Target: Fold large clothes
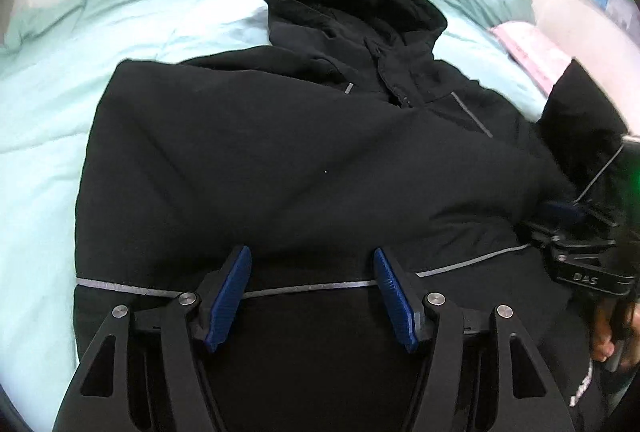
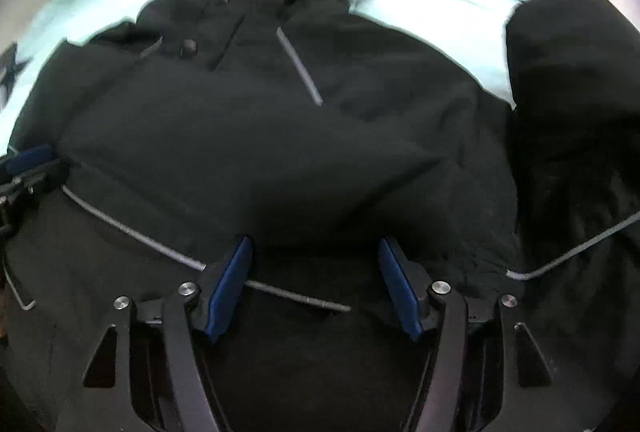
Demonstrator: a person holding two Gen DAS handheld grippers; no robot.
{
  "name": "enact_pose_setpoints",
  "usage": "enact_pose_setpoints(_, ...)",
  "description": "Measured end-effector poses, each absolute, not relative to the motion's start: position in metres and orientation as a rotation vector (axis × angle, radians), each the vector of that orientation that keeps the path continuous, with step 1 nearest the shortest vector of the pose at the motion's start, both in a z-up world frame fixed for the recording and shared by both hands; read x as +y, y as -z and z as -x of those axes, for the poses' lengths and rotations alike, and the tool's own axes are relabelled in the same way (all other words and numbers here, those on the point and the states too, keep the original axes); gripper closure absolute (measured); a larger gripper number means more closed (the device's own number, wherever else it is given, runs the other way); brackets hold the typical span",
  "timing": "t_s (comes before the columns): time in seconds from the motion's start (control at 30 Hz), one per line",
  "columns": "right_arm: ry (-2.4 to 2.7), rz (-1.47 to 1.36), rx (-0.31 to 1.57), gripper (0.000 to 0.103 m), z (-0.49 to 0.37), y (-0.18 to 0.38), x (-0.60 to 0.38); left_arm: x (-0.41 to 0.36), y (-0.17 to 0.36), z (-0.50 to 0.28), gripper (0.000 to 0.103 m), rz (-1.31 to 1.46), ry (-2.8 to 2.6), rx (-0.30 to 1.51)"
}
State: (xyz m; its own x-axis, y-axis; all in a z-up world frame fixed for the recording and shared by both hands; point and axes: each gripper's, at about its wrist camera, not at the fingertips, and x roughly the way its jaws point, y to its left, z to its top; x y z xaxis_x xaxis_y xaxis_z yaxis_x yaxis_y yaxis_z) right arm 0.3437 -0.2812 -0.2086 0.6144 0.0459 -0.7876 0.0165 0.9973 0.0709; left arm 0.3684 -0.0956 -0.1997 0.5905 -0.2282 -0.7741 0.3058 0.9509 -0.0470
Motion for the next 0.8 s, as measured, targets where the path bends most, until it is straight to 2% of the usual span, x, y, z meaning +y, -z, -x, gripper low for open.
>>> enact_pose_setpoints(0.23, -0.003, -0.070, 0.886, 0.035, -0.321, 0.202, -0.280, -0.098, 0.192, -0.362, 0.036, -0.149, 0.284, 0.867)
enact_pose_setpoints(0.4, -0.126, -0.107, 0.800, 0.035, -0.255, 0.154, -0.286, -0.119, 0.154, -0.326, 0.036, -0.180, 0.359, 0.844)
enact_pose_setpoints(0.63, -0.093, -0.241, 0.626, 0.035, -0.160, 0.084, -0.367, -0.231, 0.088, -0.279, 0.036, -0.205, 0.587, 0.753)
enact_pose_setpoints(0.8, 0.074, -0.347, 0.552, 0.035, -0.126, 0.067, -0.450, -0.297, 0.092, -0.286, 0.035, -0.188, 0.530, 0.705)
